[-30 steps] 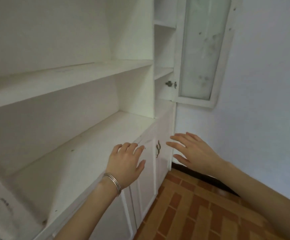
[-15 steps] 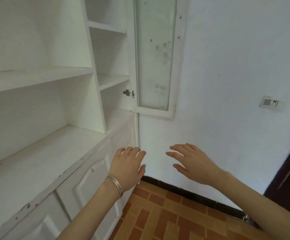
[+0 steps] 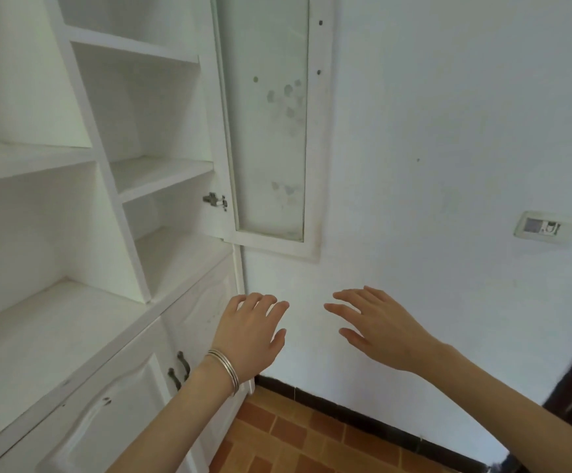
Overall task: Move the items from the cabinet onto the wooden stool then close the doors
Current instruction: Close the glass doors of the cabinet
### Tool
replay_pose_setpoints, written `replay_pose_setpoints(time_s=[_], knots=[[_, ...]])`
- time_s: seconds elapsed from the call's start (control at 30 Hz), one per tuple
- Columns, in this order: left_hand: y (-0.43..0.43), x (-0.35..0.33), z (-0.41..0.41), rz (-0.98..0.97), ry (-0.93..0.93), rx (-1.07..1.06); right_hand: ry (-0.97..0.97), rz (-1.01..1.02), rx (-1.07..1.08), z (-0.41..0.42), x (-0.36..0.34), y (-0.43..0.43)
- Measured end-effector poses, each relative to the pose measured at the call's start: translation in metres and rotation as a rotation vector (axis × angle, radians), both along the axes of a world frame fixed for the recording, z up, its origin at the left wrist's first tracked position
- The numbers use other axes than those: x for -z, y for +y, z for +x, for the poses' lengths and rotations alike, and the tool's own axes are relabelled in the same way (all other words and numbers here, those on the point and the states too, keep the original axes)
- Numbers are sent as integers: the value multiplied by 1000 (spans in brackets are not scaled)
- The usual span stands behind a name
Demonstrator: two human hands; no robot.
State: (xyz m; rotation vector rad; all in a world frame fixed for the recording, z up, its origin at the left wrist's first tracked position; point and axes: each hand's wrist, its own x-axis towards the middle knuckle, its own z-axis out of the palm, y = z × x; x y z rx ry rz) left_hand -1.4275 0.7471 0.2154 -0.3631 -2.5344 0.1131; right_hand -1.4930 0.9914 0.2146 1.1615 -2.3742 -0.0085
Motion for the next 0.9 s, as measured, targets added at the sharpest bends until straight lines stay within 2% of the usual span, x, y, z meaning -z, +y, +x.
replay_pose_setpoints(time_s=[0.33,0.57,0.9], knots=[[-24,-31,-172,6,70,73,50,-30,31,-152,-32,-25],[-24,-35,-255,15,46,90,65,-28,70,-237,-38,-28],[-33,-44,-337,31,21,-64,16,-58,18,-367,-74,-26]])
